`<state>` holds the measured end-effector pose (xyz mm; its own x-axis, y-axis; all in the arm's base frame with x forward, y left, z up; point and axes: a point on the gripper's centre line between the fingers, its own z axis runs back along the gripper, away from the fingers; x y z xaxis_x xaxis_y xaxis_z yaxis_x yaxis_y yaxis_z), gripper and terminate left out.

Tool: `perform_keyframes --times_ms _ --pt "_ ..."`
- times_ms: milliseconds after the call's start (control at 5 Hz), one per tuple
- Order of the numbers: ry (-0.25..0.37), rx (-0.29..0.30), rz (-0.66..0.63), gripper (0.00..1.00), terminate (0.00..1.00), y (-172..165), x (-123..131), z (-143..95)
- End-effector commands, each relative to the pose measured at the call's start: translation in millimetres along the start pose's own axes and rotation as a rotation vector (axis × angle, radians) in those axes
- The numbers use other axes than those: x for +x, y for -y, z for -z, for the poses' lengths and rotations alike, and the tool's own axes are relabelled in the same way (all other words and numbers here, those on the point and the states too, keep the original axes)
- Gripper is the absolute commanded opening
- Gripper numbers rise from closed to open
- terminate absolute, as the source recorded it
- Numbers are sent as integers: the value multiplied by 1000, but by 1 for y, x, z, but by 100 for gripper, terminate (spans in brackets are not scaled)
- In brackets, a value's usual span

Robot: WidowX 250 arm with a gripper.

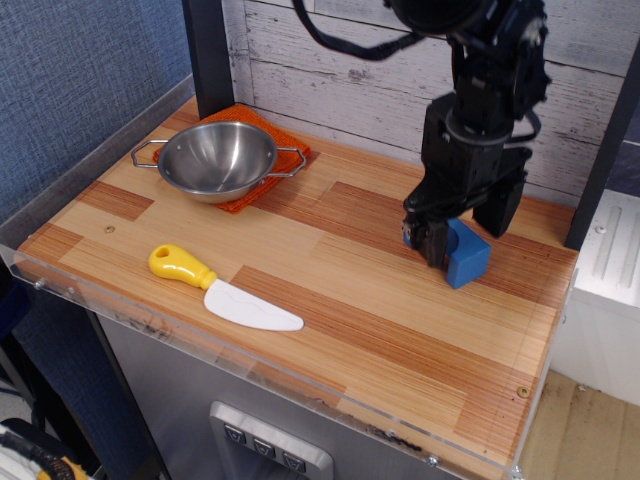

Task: Move the block straight back a few inches

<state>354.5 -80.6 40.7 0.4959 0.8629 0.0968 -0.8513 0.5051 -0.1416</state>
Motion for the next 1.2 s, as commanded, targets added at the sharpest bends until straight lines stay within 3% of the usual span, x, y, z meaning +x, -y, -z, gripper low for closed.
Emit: perform_keyframes --times_ms 0,200,800,1000 --pt "97 -167 -23 100 0 1 -1 -88" --pt "139 -212 -66 100 0 -17 3 -116" --pt "139 -212 -66 100 0 -17 3 -116" --pt "139 -212 -66 100 100 -17 3 -116"
